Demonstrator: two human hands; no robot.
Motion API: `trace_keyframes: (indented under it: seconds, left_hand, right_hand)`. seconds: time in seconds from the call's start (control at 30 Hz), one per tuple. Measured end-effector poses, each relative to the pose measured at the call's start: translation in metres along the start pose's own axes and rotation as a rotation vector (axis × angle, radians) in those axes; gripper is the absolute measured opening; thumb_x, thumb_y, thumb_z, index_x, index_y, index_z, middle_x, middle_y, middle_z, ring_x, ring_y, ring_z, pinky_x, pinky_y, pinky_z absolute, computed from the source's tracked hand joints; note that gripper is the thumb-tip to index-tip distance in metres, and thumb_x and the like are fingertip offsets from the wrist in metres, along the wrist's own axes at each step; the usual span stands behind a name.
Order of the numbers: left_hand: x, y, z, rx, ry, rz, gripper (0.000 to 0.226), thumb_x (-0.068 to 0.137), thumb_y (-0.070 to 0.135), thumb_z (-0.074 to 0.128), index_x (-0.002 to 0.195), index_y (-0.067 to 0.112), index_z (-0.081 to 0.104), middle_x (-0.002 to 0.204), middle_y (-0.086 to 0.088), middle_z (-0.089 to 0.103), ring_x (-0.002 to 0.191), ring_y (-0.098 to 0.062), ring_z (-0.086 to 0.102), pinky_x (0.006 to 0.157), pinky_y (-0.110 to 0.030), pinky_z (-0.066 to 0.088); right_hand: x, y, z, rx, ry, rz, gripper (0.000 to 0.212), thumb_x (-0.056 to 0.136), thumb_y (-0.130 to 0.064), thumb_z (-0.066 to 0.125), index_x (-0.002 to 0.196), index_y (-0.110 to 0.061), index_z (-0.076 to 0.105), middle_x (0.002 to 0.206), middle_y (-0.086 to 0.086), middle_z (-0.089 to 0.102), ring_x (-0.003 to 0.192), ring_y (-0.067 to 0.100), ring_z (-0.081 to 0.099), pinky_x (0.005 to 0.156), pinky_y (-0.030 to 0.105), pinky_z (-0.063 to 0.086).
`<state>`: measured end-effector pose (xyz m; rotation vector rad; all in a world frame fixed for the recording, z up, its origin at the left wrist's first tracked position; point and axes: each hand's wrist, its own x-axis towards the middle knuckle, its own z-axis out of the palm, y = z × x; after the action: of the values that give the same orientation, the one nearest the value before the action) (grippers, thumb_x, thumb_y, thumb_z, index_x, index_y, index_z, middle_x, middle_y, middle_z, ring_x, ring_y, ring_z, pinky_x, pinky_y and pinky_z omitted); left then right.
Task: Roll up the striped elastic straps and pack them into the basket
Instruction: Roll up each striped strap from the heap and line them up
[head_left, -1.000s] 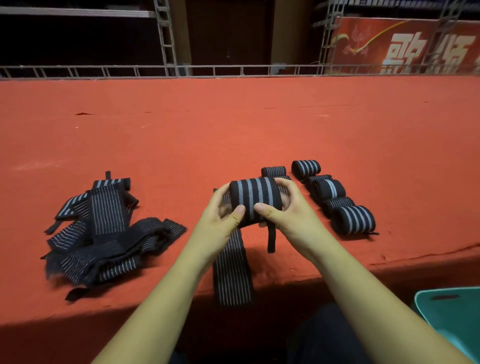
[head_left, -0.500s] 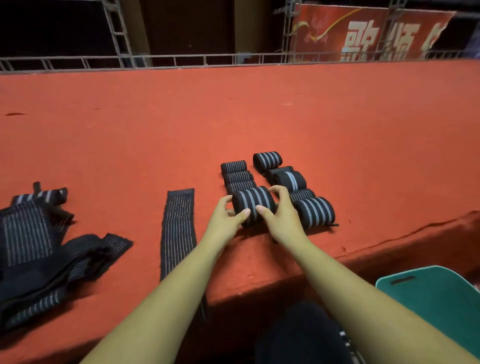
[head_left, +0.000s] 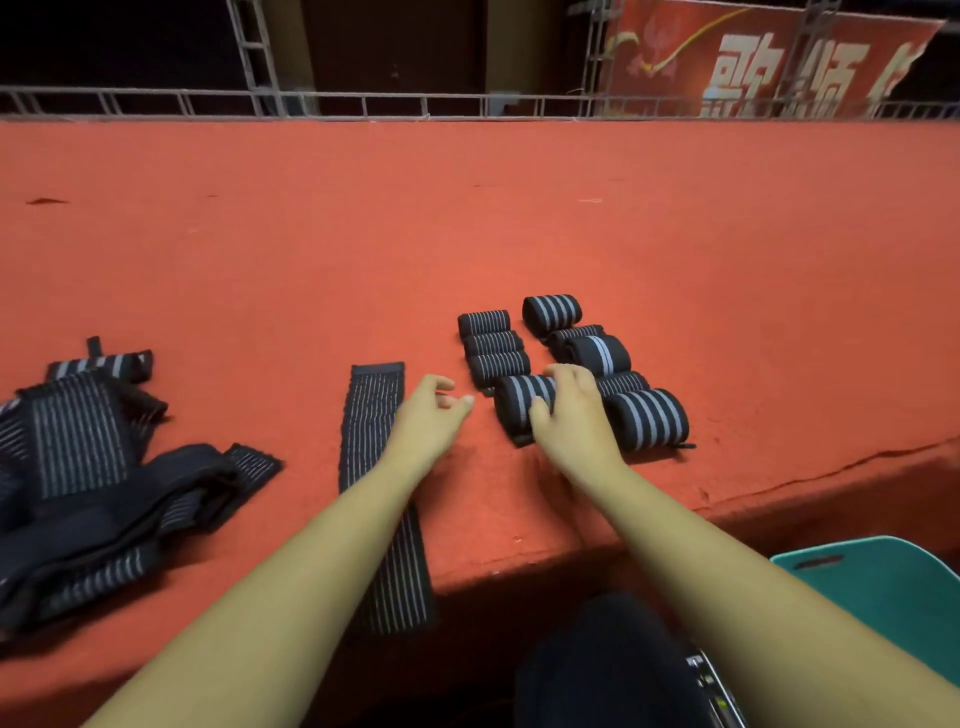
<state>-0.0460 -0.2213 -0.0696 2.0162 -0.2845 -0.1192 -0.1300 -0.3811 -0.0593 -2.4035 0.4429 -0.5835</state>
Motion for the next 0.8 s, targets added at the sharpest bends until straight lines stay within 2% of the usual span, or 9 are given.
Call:
trace_keyframes:
  seconds: [0.1,0.2,0.27,0.33,0.43,0.5,0.6,0.7,0.8]
  left_hand:
    - [-0.006,-0.017,-0.063,0.081,0.027,0.044,0.009,0.091,0.021,0.069,0.095,0.025,0.061,0.090,0.002,0.066,0.093,-0.026,0.068,0.087,-0.039,0.053]
    - [-0.022,-0.039,-0.129,0.223,0.074,0.067,0.018,0.091,0.012,0.066,0.084,0.027,0.061,0.081,0.006,0.066,0.089,-0.026,0.067,0.079,-0.031,0.046]
    - [-0.037,-0.053,-0.165,0.335,0.109,0.043,0.011,0.092,0.011,0.065,0.087,0.022,0.064,0.084,0.003,0.067,0.089,-0.024,0.065,0.077,-0.028,0.042]
    - [-0.054,-0.069,-0.198,0.489,0.156,0.007,0.006,0.090,0.016,0.067,0.096,0.016,0.068,0.096,-0.003,0.067,0.098,-0.024,0.063,0.085,-0.031,0.044]
    - [-0.073,-0.093,-0.231,0.763,0.181,-0.115,0.041,0.086,0.040,0.071,0.121,0.019,0.064,0.125,-0.008,0.057,0.123,-0.032,0.051,0.103,-0.043,0.041]
    - [-0.084,-0.106,-0.239,0.728,0.146,-0.181,0.055,0.086,0.051,0.069,0.131,0.021,0.059,0.130,-0.008,0.055,0.127,-0.031,0.050,0.106,-0.044,0.040]
    - [-0.094,-0.121,-0.237,0.627,0.142,-0.108,0.045,0.090,0.046,0.066,0.127,0.020,0.063,0.122,-0.007,0.065,0.117,-0.025,0.060,0.101,-0.038,0.045]
    - [-0.098,-0.119,-0.235,0.548,0.273,-0.074,0.022,0.098,0.037,0.055,0.108,0.022,0.069,0.104,-0.005,0.073,0.104,-0.029,0.065,0.085,-0.037,0.047]
    - [-0.099,-0.125,-0.234,0.482,0.327,-0.063,0.023,0.102,0.030,0.048,0.088,0.018,0.063,0.088,-0.009,0.070,0.093,-0.033,0.064,0.074,-0.038,0.043]
  right_hand:
    - [0.000,-0.036,0.004,0.018,-0.029,-0.046,0.038,0.088,-0.011,0.057,0.125,-0.003,0.057,0.127,0.019,0.049,0.121,0.036,0.049,0.109,0.043,0.037]
    - [-0.012,-0.078,0.021,0.060,-0.160,-0.067,0.036,0.089,-0.011,0.057,0.124,-0.005,0.057,0.124,0.018,0.050,0.117,0.034,0.052,0.104,0.035,0.037]
    - [-0.021,-0.103,0.037,0.077,-0.287,-0.076,0.040,0.089,-0.014,0.059,0.127,-0.005,0.055,0.125,0.018,0.050,0.117,0.032,0.052,0.101,0.029,0.034]
    - [-0.034,-0.129,0.056,0.074,-0.441,-0.080,0.050,0.086,-0.019,0.066,0.133,-0.008,0.051,0.127,0.015,0.046,0.115,0.030,0.054,0.094,0.026,0.037]
    - [-0.052,-0.163,0.088,0.045,-0.607,-0.097,0.065,0.081,-0.026,0.075,0.137,-0.009,0.047,0.131,0.016,0.046,0.114,0.030,0.056,0.093,0.027,0.042]
    - [-0.061,-0.182,0.107,0.062,-0.631,-0.088,0.060,0.083,-0.030,0.073,0.134,-0.006,0.051,0.129,0.018,0.054,0.114,0.032,0.058,0.093,0.030,0.044]
    - [-0.069,-0.200,0.128,0.109,-0.645,-0.016,0.050,0.092,-0.033,0.064,0.128,-0.001,0.052,0.129,0.019,0.060,0.119,0.034,0.057,0.094,0.035,0.045]
    - [-0.071,-0.203,0.146,0.227,-0.634,0.110,0.051,0.096,-0.031,0.059,0.135,-0.001,0.046,0.136,0.018,0.056,0.124,0.033,0.055,0.098,0.034,0.044]
    - [-0.067,-0.199,0.159,0.242,-0.582,0.153,0.057,0.097,-0.033,0.058,0.144,-0.006,0.042,0.143,0.015,0.052,0.130,0.032,0.052,0.105,0.035,0.043]
